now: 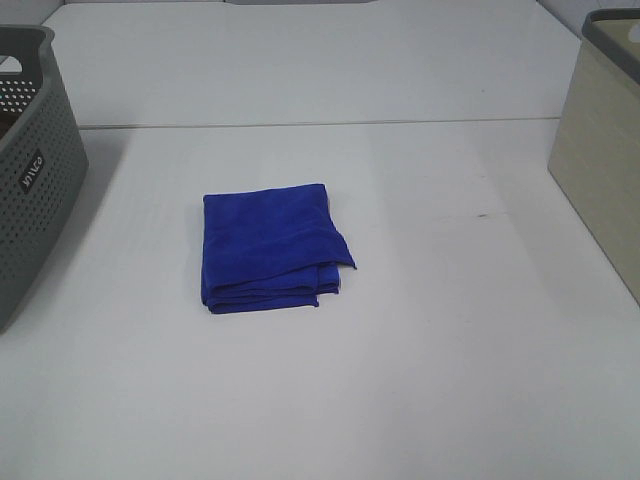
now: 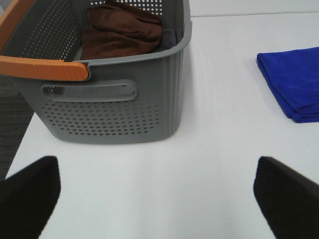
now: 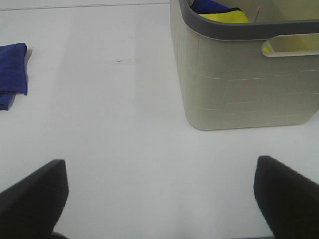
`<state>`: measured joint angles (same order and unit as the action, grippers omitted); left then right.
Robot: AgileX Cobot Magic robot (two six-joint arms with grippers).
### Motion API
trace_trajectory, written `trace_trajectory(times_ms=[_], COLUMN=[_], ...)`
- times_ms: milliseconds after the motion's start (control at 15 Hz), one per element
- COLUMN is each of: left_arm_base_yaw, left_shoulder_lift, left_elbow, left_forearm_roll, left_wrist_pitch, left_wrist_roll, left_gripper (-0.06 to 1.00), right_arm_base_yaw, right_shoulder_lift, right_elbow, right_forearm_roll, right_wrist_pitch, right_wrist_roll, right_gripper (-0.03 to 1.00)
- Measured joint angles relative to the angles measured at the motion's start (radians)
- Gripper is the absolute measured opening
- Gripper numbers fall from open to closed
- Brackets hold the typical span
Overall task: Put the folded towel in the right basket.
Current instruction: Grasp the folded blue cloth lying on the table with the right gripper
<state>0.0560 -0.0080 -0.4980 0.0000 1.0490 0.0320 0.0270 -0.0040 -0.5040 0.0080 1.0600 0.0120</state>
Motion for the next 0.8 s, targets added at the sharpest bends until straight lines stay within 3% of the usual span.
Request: trace_trajectory(times_ms=[267,533,800], left_arm_base_yaw=[0.000,0.000,0.000], left_shoulder_lift=[0.000,0.000,0.000], left_elbow=[0.000,0.000,0.000], left_forearm_roll=[0.000,0.000,0.000], left_wrist_pitch=[0.000,0.000,0.000], left_wrist_roll=[0.000,0.000,0.000], left_gripper=[0.98,0.98,0.98], right_arm_base_yaw=[0.000,0.000,0.000], right_shoulder_lift=[0.108,0.644,1.023], right_elbow=[-0.071,-0.350,-0.594], right_forearm_roll=[0.030,0.182,0.194], right_wrist_pitch=[-0.001,0.109,0.099], right_wrist_roll=[0.019,0.060,0.040], right_gripper=[0.96,0.96,0.96])
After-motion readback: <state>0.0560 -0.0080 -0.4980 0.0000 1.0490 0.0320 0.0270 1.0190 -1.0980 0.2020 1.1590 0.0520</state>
